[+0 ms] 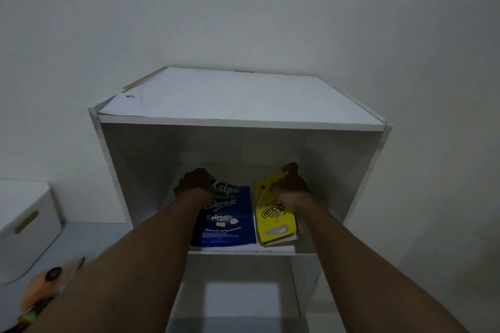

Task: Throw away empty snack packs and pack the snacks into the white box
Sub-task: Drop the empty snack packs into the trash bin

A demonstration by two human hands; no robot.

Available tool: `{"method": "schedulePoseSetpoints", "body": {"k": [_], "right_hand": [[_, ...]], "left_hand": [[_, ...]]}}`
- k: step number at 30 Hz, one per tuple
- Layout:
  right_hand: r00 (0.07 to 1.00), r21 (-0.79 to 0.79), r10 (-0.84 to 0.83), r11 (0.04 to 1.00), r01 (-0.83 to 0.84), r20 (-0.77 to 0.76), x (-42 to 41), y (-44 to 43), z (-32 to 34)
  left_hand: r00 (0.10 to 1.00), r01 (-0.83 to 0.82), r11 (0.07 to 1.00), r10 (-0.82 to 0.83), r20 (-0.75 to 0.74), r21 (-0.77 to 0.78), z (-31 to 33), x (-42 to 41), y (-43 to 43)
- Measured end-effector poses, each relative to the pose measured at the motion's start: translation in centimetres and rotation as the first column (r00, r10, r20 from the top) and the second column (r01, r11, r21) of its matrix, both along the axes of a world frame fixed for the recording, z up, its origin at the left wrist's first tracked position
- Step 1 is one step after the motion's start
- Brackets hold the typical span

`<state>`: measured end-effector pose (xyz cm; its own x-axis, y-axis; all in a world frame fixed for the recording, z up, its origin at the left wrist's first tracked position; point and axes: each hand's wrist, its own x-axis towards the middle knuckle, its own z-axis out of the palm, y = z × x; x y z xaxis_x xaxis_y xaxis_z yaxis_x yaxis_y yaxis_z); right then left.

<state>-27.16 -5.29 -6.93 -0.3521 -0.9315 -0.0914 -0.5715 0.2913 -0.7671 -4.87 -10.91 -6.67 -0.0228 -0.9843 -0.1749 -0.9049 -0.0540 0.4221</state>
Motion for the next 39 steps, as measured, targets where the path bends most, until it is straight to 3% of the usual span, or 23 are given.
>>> {"method": "schedulePoseSetpoints", "body": {"k": [10,20,26,32,39], "right_hand": [[0.991,-0.154,0.02,0.987,-0.041,-0.135,1.3,4.3,4.6],[0.928,-0.148,-0.001,0.987,-0.058,-0.372,5.3,15.1,10.5],[0.87,-0.219,-0.183,0.972,0.089,-0.458,10.2,25.8,11.1],[0.823,-0.259,-0.377,0.922,0.289,-0.424,14.5,36.9,8.7],[0.722,-0.218,-0.517,0.854,0.473,-0.459,15.5,48.3,6.2]], "left_hand": [[0.953,0.175,0.961,-0.22,-0.207,-0.215,4.4,0.8,2.1],[0.893,0.28,0.911,-0.363,-0.267,-0.303,8.9,3.7,8.9],[0.814,0.365,0.847,-0.491,-0.309,-0.386,10.1,6.1,16.5],[0.702,0.508,0.748,-0.647,-0.297,-0.427,9.1,8.9,25.5],[0.584,0.635,0.685,-0.729,-0.358,-0.357,7.8,7.6,34.6]]}}
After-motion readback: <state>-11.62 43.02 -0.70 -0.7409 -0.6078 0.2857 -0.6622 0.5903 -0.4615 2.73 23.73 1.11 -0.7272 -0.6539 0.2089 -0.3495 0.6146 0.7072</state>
